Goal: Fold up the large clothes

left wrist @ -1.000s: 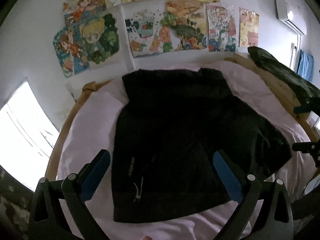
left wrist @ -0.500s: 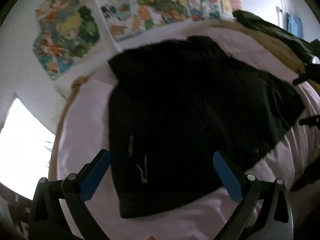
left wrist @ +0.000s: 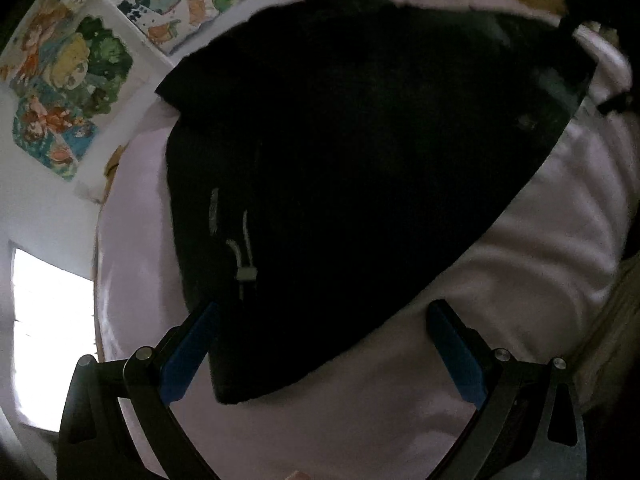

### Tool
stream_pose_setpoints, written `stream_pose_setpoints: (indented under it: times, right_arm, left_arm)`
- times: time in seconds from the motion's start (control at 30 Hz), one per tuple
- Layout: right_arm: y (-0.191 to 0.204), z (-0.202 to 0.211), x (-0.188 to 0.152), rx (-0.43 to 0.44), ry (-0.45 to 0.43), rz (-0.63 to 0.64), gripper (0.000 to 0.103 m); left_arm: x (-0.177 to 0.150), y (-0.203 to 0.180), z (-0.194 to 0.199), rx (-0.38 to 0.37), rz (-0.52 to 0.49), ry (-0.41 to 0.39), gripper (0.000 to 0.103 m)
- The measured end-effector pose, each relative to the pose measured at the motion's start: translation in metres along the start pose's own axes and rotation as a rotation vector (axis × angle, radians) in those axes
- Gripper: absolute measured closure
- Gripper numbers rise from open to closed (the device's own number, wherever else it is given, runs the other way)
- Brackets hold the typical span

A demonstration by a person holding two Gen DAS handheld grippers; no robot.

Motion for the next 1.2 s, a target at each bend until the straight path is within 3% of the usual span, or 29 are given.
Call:
stream_pose_setpoints:
  times: [0.3,0.37,0.57,0.73,0.9,0.97,1.0,1.1,1.17,1.2]
  right_arm:
    - [0.006,-0.006,-0.002,-0.038,0.017,0.057,0.000]
    - [0.011,-0.009,-0.006,-0.075,0.021,0.101,0.000]
    - [0.037,-0.031,-0.023,-0.325,0.061,0.356,0.000]
    - [0.037,-0.033,-0.022,-0.410,0.071,0.394,0.000]
    - [0.032,-0.031,-0.023,-0.532,0.061,0.438,0.000]
    - [0.029,-0.032,-0.024,-0.618,0.045,0.512,0.000]
    - [0.029,-0.033,-0.026,-0.651,0.040,0.546,0.000]
    - [0.026,-0.034,-0.028,-0.668,0.042,0.563,0.008]
    - [0.021,-0.035,-0.028,-0.667,0.052,0.564,0.030]
    - [0.019,-0.035,-0.028,-0.669,0.058,0.566,0.036]
  left_arm:
    - [-0.009,0.022,-0.016,0.195,0.003,0.022,0.002]
    - [-0.011,0.026,-0.019,0.201,0.009,0.036,0.002]
    - [-0.016,0.019,-0.027,0.334,-0.096,0.032,0.002]
    - [-0.018,0.017,-0.034,0.406,-0.152,0.017,0.002]
    - [-0.014,0.031,-0.031,0.436,-0.108,-0.007,0.003]
    - [-0.011,0.031,-0.025,0.427,-0.098,-0.021,0.021]
    - [-0.009,0.031,-0.023,0.414,-0.093,-0.025,0.025]
    - [-0.006,0.028,-0.015,0.383,-0.091,-0.044,0.039]
    - [-0.005,0.025,-0.013,0.366,-0.106,-0.055,0.058]
    - [-0.004,0.023,-0.012,0.359,-0.117,-0.063,0.063]
Point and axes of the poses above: each gripper's, at about its wrist camera, not at the fingertips, and z roughly against the way its jaws point, y to its left, x to its top, the point moved 3 cm from there along -z, roughly the way its jaws point, and after that the axes turned 5 degrees about z, right-handed, at the moved point
